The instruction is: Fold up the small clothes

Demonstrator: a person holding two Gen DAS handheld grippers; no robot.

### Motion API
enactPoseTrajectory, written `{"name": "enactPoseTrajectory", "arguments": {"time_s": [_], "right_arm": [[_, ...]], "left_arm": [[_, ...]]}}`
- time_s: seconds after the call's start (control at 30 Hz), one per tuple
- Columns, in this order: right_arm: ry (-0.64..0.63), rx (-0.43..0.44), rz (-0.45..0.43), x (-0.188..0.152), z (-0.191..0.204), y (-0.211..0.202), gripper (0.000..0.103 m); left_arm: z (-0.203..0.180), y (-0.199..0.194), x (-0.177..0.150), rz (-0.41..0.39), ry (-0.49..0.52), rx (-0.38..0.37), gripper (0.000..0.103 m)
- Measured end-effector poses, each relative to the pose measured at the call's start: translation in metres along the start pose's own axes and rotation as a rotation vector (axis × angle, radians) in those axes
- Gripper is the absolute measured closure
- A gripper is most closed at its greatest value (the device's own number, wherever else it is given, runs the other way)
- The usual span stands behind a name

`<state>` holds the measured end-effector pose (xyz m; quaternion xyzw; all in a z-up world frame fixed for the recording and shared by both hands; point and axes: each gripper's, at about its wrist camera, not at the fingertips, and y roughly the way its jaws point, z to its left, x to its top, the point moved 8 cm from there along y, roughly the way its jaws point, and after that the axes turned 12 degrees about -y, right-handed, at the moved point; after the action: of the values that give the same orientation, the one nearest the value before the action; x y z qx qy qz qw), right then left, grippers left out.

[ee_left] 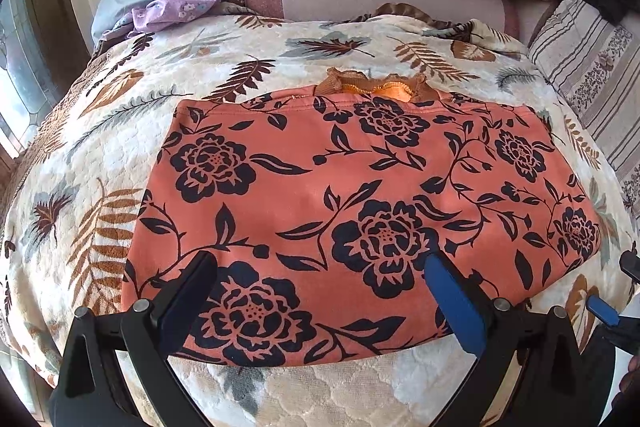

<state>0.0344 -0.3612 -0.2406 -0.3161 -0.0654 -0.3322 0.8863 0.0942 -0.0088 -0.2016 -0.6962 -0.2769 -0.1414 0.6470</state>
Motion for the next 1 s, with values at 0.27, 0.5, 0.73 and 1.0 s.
{"name": "enactPoseTrajectory", "arguments": {"time_s": [0.27, 0.5, 0.73, 1.0], "right_arm": [[0.126, 0.024, -0.008, 0.022, -0.017, 0.019, 0.018], [0.144, 0.011, -0.033, 0.042, -0.017, 0.027, 0.018], [0.135, -0.010, -0.039, 0.054, -0.014, 0.037, 0.018], [0.099, -0.025, -0.026, 0.056, -0.011, 0.042, 0.018]], "left_arm": [[-0.010, 0.020, 0.001, 0.035, -0.010, 0.022, 0.000], [-0.029, 0.037, 0.009, 0.050, 0.004, 0.021, 0.000], [-0.033, 0.050, 0.013, 0.063, -0.001, 0.053, 0.000], [-0.037, 0.067, 0.032, 0.063, -0.009, 0.041, 0.000]]}}
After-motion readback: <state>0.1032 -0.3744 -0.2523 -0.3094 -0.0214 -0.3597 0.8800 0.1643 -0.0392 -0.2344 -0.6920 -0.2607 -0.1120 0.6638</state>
